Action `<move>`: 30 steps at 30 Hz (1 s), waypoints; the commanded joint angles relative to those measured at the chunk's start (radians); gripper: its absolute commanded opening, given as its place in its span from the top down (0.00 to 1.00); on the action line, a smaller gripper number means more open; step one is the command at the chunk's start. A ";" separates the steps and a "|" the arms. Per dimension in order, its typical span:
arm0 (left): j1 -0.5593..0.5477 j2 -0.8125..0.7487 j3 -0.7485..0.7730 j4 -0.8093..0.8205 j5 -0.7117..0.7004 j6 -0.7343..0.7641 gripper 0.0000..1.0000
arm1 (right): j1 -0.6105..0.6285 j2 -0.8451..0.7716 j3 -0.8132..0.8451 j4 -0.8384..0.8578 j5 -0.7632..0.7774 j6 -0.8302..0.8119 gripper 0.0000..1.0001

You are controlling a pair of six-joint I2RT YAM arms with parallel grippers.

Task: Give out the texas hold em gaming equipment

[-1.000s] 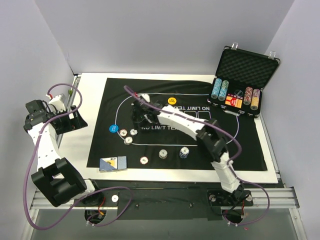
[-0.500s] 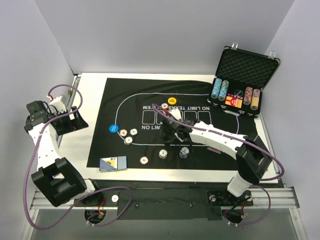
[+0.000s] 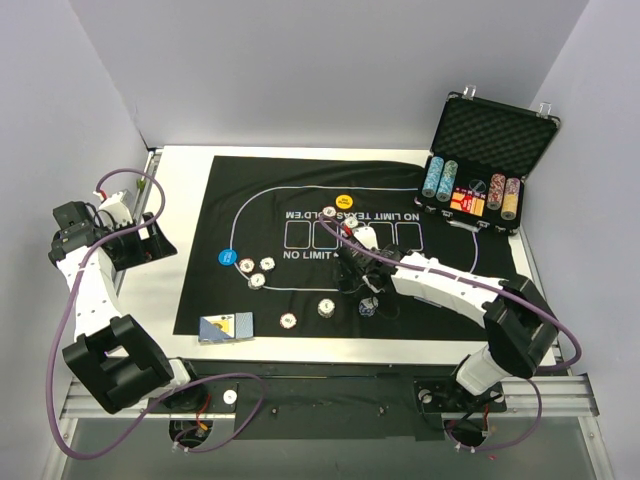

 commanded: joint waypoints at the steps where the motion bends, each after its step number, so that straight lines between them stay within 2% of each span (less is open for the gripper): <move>1: 0.008 -0.009 0.040 0.010 0.010 0.005 0.04 | -0.005 -0.005 -0.027 0.016 -0.042 0.027 0.21; 5: 0.008 -0.004 0.045 0.009 0.009 0.005 0.04 | -0.002 0.012 -0.032 0.021 -0.063 0.033 0.24; 10: 0.008 0.000 0.039 0.015 0.005 0.002 0.04 | -0.004 0.015 -0.059 0.030 -0.076 0.045 0.34; 17: 0.008 0.005 0.040 0.016 0.002 0.002 0.04 | -0.004 0.017 -0.084 0.036 -0.068 0.048 0.39; 21: 0.008 0.008 0.037 0.019 0.002 -0.002 0.04 | -0.004 0.012 -0.082 0.039 -0.072 0.051 0.49; 30: 0.008 0.002 0.025 0.029 0.001 -0.002 0.04 | -0.008 -0.006 -0.078 0.013 -0.063 0.044 0.60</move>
